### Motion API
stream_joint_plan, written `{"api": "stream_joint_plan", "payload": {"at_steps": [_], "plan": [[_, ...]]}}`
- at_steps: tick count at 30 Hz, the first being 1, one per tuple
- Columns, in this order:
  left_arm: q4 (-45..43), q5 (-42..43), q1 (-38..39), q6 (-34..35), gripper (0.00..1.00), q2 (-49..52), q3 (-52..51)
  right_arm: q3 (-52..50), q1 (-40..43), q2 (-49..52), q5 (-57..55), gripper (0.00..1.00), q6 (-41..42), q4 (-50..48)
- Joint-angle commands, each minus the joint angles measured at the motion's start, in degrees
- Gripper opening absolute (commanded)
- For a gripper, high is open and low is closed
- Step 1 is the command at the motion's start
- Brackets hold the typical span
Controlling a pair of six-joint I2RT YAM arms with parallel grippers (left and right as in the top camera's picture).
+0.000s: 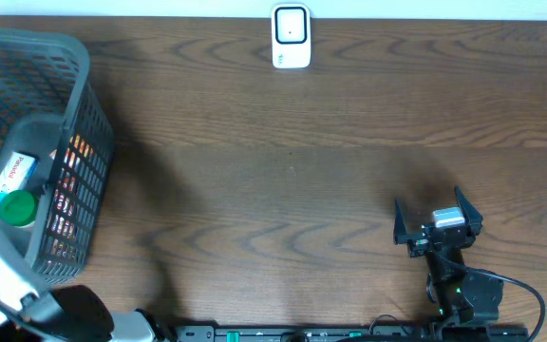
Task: Scan the item barcode
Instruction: 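Move the left gripper into the grey basket above the green-capped jar, then grasp the green-capped jar with the left gripper and lift it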
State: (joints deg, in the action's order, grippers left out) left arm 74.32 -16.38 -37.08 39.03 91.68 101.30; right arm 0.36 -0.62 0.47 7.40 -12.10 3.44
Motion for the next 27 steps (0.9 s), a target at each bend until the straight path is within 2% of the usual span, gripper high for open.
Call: {"api": "stream_joint_plan", "payload": {"at_steps": [1, 5, 11, 18, 27], "plan": [[-4.11, 0.07, -0.13, 1.36, 1.0, 1.25, -8.07, -0.04, -0.55, -0.15, -0.48, 0.99, 0.92, 0.26], [-11.76, 0.42, -0.13, 1.36, 1.0, 1.25, -17.4, -0.04, -0.55, -0.13, -0.46, 0.99, 0.92, 0.26], [-18.25, 0.5, -0.15, 1.33, 1.0, 1.25, -23.19, -0.04, -0.55, -0.15, -0.46, 0.99, 0.92, 0.26], [-22.86, 4.42, -0.37, -0.59, 1.0, 2.49, -25.46, -0.04, -0.57, -0.15, -0.46, 0.99, 0.92, 0.26], [-23.5, 5.07, -2.47, -0.85, 1.0, 7.78, -25.49, -0.04, -0.55, -0.13, -0.46, 0.99, 0.92, 0.26]]}}
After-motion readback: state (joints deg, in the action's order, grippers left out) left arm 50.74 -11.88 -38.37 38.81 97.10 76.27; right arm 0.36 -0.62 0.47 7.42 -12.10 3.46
